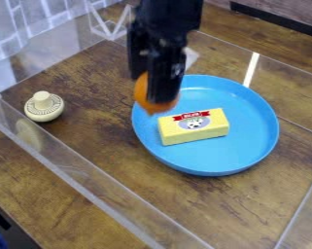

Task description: Put the orange ball in the blue tray

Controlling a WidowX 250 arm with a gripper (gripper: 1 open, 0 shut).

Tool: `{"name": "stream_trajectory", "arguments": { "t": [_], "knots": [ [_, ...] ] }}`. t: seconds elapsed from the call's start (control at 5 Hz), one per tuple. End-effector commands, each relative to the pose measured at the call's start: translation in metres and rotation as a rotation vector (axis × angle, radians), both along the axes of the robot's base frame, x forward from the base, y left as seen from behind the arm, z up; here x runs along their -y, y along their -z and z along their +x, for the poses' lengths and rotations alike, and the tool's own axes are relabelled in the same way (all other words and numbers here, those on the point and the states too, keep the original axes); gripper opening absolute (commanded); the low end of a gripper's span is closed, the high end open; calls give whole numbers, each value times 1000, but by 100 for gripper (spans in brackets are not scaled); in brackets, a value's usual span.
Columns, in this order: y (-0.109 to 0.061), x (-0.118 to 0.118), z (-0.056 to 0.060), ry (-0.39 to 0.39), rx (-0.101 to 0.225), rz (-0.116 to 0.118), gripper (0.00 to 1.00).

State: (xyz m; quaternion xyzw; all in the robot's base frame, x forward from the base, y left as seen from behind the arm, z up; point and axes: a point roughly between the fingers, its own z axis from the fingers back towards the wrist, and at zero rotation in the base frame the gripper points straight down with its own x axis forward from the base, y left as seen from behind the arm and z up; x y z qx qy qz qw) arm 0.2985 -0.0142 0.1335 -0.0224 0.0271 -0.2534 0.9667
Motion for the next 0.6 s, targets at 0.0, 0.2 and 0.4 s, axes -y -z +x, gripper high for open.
{"name": "stream_trajectory", "arguments": {
  "t": [0.0,0.2,0.4],
  "knots": [
    [-28,9,7,-3,117,10,0],
    [-29,12,10,4,110,17,0],
    [-25,18,17,19,104,30,0]
  ]
}}
